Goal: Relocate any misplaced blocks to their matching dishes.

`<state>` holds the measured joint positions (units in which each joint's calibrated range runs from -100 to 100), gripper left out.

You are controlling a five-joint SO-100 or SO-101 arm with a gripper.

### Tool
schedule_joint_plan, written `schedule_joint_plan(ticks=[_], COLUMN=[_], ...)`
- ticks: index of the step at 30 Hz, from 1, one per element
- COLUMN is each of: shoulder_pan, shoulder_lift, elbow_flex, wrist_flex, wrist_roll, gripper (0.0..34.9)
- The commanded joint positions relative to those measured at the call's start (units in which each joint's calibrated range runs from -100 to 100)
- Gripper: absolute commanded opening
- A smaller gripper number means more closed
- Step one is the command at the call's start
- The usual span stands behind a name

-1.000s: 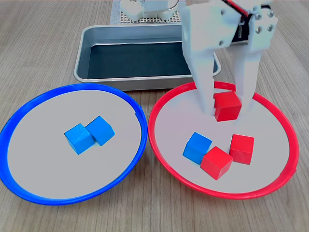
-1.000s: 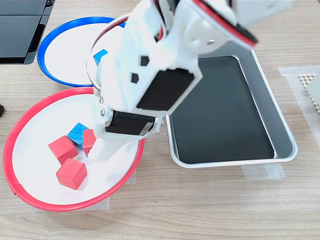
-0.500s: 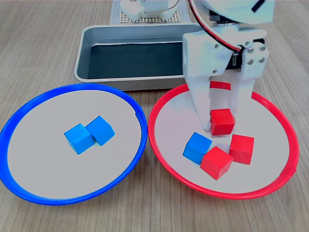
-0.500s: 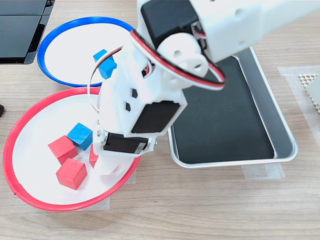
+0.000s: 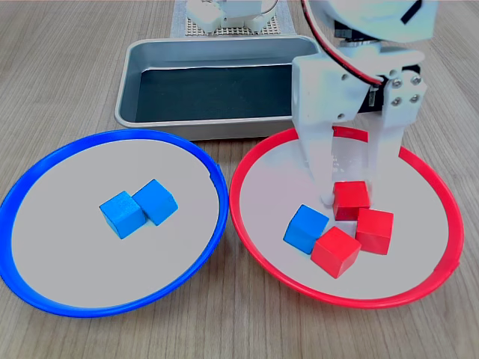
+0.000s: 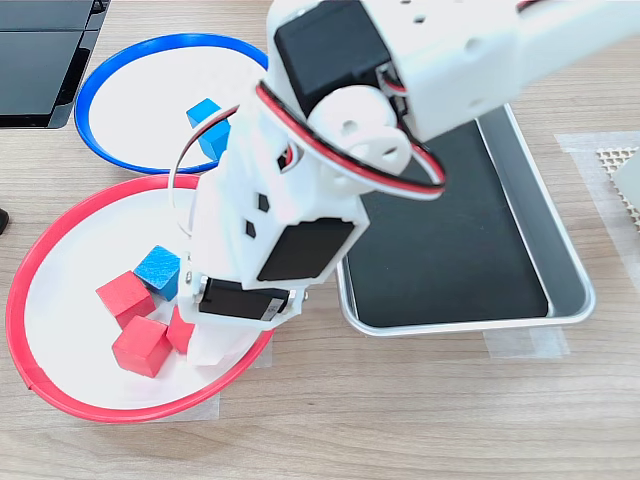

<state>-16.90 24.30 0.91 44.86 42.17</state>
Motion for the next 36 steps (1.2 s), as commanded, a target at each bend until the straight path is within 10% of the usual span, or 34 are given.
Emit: schedule_joint_plan(ticks=[1, 19, 36], shoulder_pan=[-0.5, 4.1, 9.0], shoulder_lift=[-0.6, -15.2, -23.9], elbow_flex=[-2.6, 3.1, 14.9], wrist_flex=[0.3, 0.2, -0.2], wrist_roll=[-0.2, 6.7, -14.2], gripper=[12.9, 13.3, 11.7])
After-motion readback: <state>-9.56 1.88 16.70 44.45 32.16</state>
